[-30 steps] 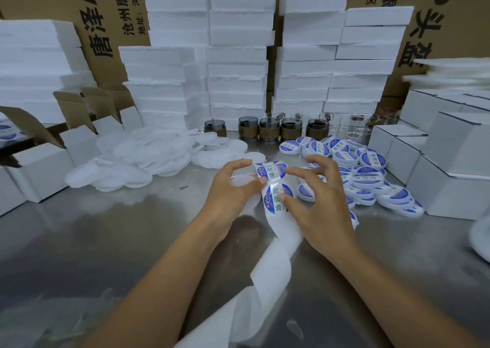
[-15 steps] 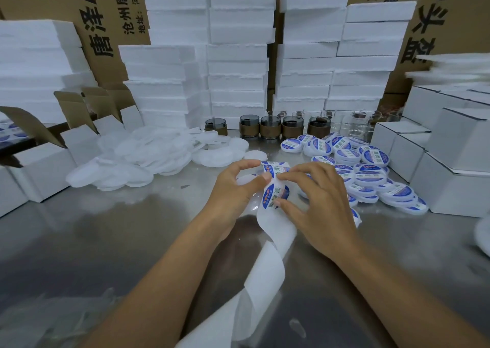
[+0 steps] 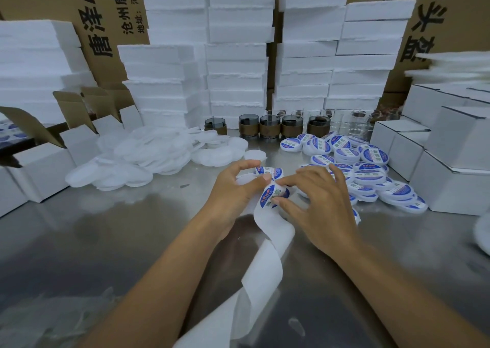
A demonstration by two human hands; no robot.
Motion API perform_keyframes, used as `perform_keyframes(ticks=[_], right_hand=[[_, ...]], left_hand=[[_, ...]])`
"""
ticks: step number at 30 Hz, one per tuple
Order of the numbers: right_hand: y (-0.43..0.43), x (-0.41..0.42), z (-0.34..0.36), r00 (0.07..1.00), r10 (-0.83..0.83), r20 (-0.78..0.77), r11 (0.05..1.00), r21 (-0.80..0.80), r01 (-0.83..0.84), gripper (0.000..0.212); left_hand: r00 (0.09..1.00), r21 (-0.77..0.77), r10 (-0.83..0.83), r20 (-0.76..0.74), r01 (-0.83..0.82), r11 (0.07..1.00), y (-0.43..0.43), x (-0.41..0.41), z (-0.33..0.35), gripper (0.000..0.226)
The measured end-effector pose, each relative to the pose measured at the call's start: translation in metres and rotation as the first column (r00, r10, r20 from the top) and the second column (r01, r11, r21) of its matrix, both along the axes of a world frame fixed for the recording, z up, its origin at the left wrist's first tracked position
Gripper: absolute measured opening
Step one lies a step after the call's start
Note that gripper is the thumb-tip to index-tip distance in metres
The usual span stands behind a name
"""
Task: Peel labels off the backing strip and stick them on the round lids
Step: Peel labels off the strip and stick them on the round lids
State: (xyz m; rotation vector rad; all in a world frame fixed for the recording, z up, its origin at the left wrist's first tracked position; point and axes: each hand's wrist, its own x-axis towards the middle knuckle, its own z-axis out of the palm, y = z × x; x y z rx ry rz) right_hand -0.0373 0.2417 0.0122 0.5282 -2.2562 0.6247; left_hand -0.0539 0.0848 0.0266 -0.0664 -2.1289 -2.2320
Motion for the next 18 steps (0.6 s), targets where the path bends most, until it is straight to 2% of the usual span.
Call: perform_keyframes(ticks=[9, 18], right_hand=[[-0.0008, 0.0025, 0.0019, 0.999, -0.029, 0.031, 0.999, 0.027, 0.028, 0.019], [-0.0014, 0.0023, 0.0038, 0.999, 0.032, 0.018, 0.999, -0.028, -0.031, 0.006]], left_hand=[[0.999, 0.014, 0.053, -0.008, -0.053, 0.998, 0.0000, -0.0012, -0.0007, 0.032], [0.983, 0.018, 0.183, -0.022, -0.183, 0.983, -0.0009, -0.0052, -0.0040, 0.027]])
